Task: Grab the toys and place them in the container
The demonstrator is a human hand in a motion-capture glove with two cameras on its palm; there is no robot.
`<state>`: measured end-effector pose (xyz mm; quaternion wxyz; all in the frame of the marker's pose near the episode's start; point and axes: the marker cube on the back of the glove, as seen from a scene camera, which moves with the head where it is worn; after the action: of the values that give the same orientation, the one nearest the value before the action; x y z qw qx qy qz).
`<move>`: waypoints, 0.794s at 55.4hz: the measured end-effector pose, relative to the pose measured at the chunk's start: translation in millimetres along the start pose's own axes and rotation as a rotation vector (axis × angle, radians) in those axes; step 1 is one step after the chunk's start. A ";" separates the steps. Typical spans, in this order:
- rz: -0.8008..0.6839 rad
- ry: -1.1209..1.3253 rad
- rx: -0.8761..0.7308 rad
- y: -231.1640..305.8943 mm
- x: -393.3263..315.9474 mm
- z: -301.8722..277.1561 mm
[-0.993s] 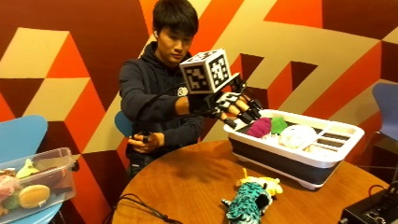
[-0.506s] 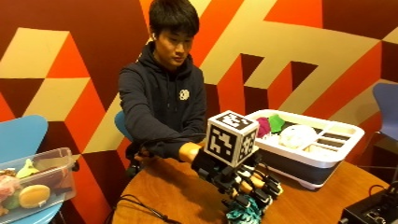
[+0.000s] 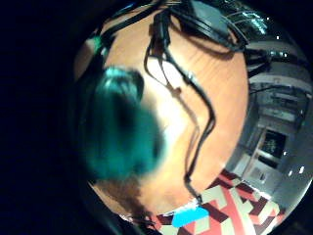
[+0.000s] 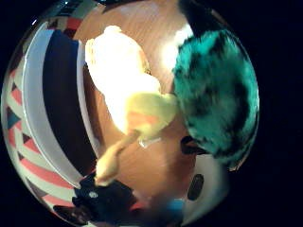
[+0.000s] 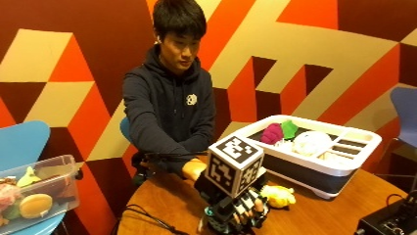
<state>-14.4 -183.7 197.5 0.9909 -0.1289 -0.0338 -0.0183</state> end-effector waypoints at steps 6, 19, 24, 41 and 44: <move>0.024 -0.062 0.100 10.0 8.2 9.2; 0.045 -0.122 0.217 60.1 8.9 -8.0; 0.004 -0.150 0.253 85.3 -6.3 -43.5; -0.396 -0.108 0.490 149.8 -187.5 -183.0; -0.438 -0.170 0.475 150.0 -232.8 -193.4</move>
<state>-227.8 -82.1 -43.9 0.9595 0.1147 -0.1464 -0.2115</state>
